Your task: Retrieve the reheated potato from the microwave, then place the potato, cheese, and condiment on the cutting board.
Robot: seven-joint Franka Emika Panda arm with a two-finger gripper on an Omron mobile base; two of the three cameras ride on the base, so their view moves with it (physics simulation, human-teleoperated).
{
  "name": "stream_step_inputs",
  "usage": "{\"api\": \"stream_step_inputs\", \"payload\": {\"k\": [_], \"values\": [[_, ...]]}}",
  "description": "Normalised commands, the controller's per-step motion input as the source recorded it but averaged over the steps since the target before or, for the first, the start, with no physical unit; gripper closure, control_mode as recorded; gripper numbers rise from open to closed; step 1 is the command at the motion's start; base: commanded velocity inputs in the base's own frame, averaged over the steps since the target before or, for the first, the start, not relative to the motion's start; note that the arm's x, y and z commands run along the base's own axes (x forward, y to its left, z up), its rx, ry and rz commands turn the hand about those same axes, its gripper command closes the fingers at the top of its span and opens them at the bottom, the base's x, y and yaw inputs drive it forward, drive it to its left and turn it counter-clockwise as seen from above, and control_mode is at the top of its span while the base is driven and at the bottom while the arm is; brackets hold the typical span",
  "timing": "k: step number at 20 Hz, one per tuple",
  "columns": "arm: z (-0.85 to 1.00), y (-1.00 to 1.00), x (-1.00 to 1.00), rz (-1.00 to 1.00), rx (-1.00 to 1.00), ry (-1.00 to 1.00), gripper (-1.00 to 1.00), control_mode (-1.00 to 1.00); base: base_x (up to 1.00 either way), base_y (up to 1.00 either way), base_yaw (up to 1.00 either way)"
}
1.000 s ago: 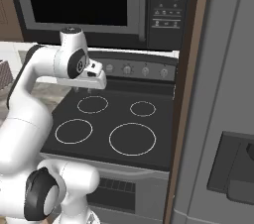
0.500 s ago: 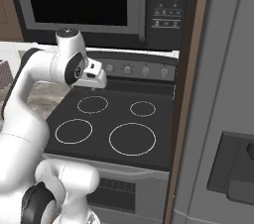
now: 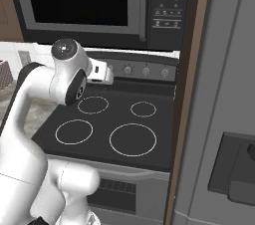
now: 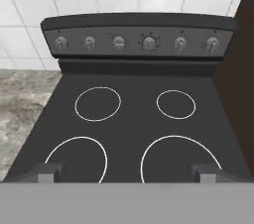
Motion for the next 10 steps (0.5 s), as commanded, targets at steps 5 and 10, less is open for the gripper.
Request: {"api": "stream_step_inputs", "payload": {"k": [5, 10], "values": [[0.51, -0.33, -0.12, 0.0, 0.0, -0.33, -1.0, -1.0, 0.0, 0.0, 0.0], [0.59, -0.34, -0.07, -0.01, 0.0, -0.17, -1.0, -1.0, 0.0, 0.0, 0.0]]}}
